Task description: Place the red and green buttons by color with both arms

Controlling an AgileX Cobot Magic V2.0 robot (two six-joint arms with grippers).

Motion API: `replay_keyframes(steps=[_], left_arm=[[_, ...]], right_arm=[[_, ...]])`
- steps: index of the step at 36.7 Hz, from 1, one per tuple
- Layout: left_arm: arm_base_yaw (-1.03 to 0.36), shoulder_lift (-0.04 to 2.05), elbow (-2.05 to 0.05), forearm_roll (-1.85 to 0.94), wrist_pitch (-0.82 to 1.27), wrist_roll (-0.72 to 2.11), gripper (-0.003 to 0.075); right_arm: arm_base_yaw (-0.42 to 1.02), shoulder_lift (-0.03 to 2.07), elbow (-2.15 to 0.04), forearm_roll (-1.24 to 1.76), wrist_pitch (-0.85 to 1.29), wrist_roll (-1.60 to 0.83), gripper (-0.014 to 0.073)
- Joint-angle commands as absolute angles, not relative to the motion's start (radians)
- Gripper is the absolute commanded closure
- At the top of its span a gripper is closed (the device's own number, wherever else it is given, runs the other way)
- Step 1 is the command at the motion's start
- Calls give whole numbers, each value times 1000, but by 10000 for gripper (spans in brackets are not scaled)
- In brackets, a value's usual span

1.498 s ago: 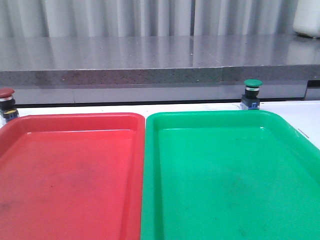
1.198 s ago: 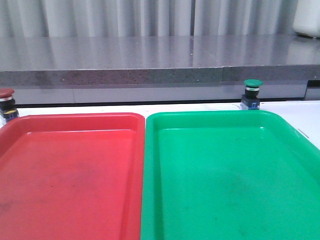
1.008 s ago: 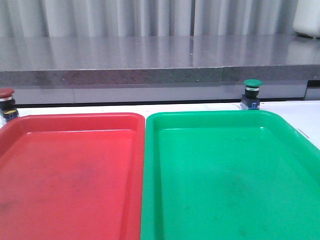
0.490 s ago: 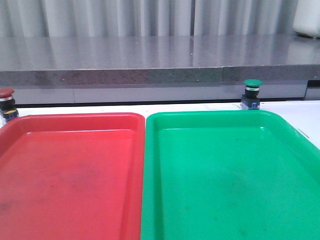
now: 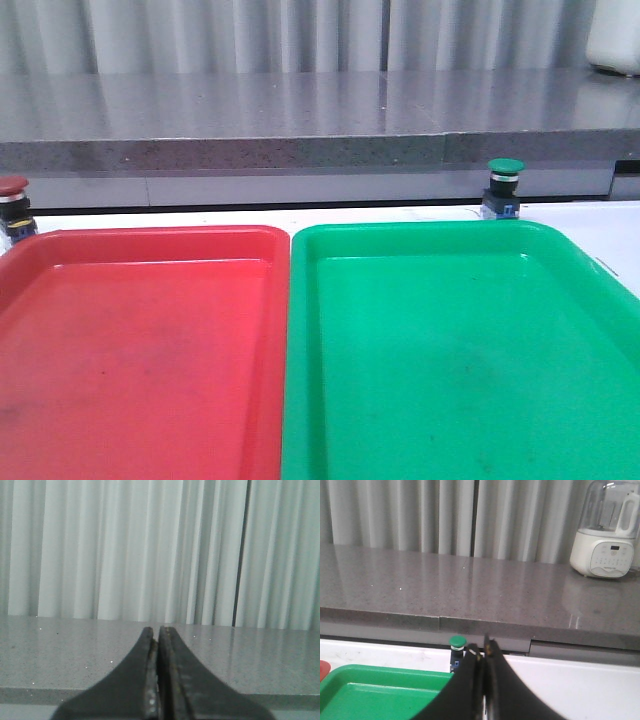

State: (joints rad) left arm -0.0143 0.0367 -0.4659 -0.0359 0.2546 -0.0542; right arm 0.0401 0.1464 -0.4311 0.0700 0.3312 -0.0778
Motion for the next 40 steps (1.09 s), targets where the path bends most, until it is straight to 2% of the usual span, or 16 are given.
replay_keyframes(steps=[1,5,11,22,24,27,29,33,35,40], left_arm=[[-12,137,-590,-35,281,-60,740],[-12,260,-678,-35,386,-60,740],[-12,391,-684,-35,454,-60,740],[-12,574,-684,-45,440,-60,736],[-12,592,-684,-40,430,-60,706],[-12,612,-684,-25,418,-58,600],[-12,623,-684,-16,418,-58,500],[-12,673,-684,-16,397,-58,224],[-12,718,-699,-16,390,-58,154],[-12,884,-794,-16,439,-58,143]], right_arm=[[36,252,-551,63,348,-93,701],[36,357,-628,63,421,-93,701],[36,472,-630,63,437,-93,701],[36,617,-630,63,473,-93,685],[36,635,-630,63,475,-93,629],[36,651,-630,63,471,-93,501],[36,660,-630,63,469,-93,391],[36,670,-630,63,471,-93,134],[36,670,-630,63,471,-93,85],[36,670,-630,63,472,-93,84]])
